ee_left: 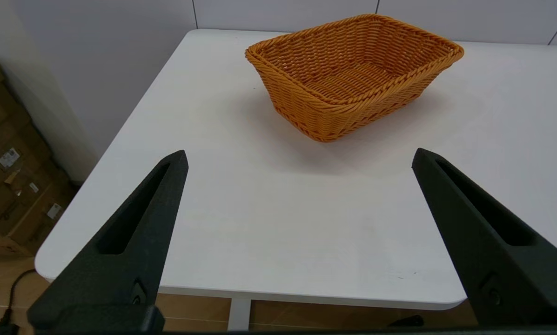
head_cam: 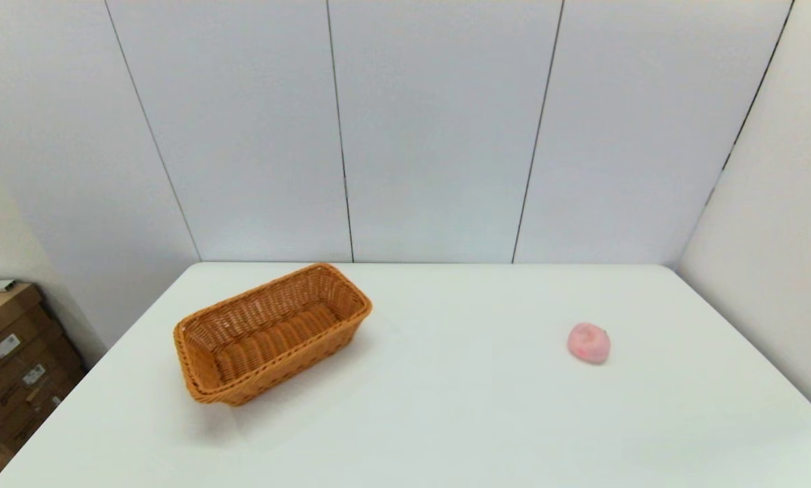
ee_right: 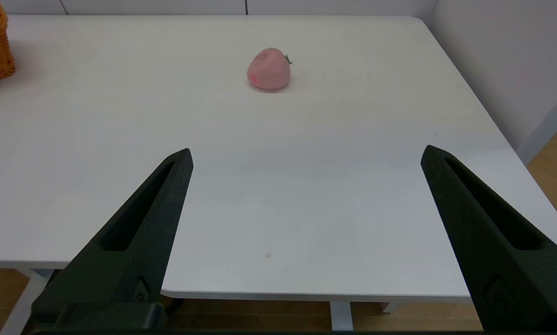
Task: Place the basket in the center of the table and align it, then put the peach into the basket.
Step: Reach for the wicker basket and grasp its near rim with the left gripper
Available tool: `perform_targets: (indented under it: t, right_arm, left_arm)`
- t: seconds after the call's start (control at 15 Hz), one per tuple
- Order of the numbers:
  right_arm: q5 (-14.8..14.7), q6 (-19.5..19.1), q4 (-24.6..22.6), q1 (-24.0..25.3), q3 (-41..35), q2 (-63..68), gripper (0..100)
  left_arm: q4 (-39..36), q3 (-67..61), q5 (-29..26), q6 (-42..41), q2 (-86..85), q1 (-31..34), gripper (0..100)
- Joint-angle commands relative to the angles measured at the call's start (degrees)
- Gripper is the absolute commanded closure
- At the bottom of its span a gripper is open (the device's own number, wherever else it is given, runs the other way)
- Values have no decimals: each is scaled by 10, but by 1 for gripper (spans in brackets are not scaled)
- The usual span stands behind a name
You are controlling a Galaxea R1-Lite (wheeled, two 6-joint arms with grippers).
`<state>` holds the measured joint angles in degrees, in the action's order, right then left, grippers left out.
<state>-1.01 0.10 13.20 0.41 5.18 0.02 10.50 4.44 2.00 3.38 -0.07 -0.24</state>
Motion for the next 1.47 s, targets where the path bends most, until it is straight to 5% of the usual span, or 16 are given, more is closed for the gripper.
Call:
perform_targets:
  t: [0.07, 0.53, 1.07, 1.47]
  right_arm:
    - [0, 0, 0, 0, 0, 0, 0]
    - [0, 1, 0, 0, 0, 0, 0]
    - [2, -5, 1, 0, 0, 0, 0]
    - [1, -4, 2, 0, 0, 0, 0]
  left_arm:
    - [19, 69, 4, -6, 14, 0, 0]
    - [32, 370, 15, 135, 403, 11, 0]
    - [49, 425, 76, 395, 852, -57, 0]
    - [78, 441, 62, 463, 976, -81, 0]
